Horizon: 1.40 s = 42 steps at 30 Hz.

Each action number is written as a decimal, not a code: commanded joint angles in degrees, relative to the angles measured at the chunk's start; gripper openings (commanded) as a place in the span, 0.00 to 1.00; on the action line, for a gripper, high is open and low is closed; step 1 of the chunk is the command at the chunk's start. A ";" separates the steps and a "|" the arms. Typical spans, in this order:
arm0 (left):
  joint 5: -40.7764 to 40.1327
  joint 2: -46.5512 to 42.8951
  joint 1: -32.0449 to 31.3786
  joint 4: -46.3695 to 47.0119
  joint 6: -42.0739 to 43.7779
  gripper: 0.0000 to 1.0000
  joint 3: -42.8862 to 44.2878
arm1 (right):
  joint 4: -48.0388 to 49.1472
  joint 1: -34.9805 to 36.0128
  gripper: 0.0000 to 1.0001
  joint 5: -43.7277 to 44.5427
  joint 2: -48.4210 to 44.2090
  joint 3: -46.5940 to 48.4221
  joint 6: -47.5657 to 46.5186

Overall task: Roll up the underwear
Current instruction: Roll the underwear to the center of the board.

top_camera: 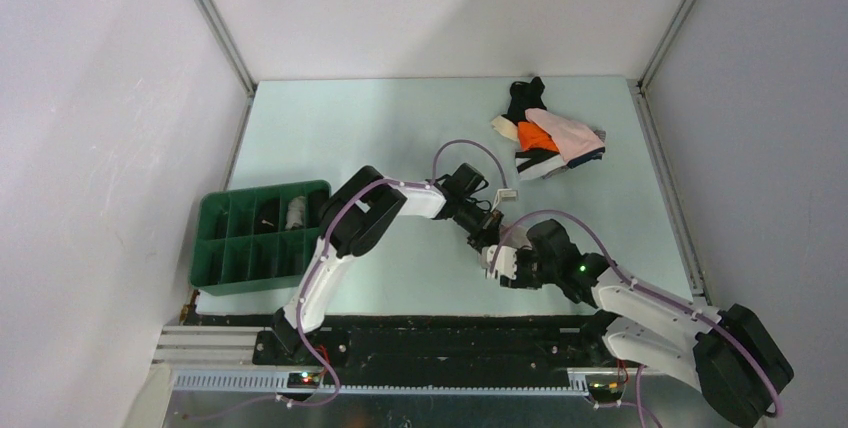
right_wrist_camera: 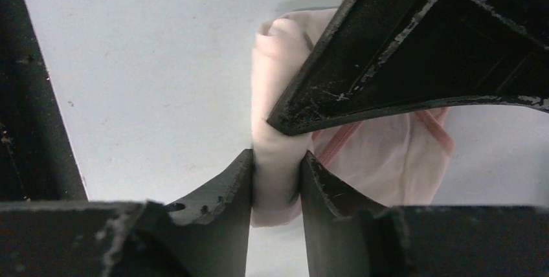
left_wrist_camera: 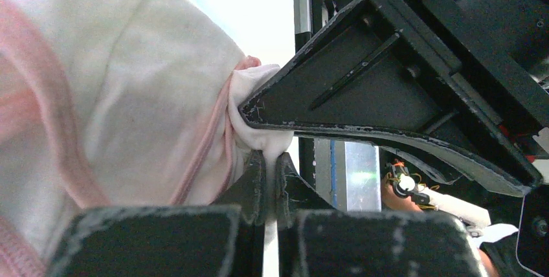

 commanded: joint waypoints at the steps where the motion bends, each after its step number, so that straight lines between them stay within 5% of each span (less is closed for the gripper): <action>1: -2.56 1.38 1.09 -3.49 -0.15 0.06 -2.14 | -3.71 -2.25 0.25 -6.62 3.21 3.28 -0.82; 4: -10.92 -2.30 2.15 -5.79 2.89 0.31 -3.58 | -10.89 -5.02 0.03 -12.94 7.05 7.17 -3.41; 6: -21.00 -9.23 3.52 -8.00 6.20 0.45 -5.61 | -17.84 -7.35 0.00 -16.65 9.87 10.29 -4.87; 11: -32.58 -23.94 10.10 4.72 -0.36 0.57 -16.45 | -30.13 -12.54 0.00 -23.32 23.41 19.10 -7.80; 21: -43.68 -45.53 5.93 0.88 12.02 0.62 -27.07 | -40.93 -19.83 0.00 -29.43 50.58 37.60 3.26; 26: -51.54 -49.96 -2.80 1.22 27.21 0.61 -30.87 | -43.59 -20.26 0.00 -29.82 57.90 43.05 6.86; 29: -56.34 -54.79 -9.41 11.90 41.24 0.64 -38.55 | -42.75 -20.18 0.00 -28.94 59.27 44.16 9.84; 36: -54.78 -48.81 -15.02 28.53 64.34 0.64 -45.31 | -46.90 -21.25 0.00 -30.02 64.04 48.27 10.60; 42: -54.03 -42.12 -18.30 37.26 68.01 0.60 -45.45 | -47.39 -21.44 0.00 -30.17 64.63 48.78 10.69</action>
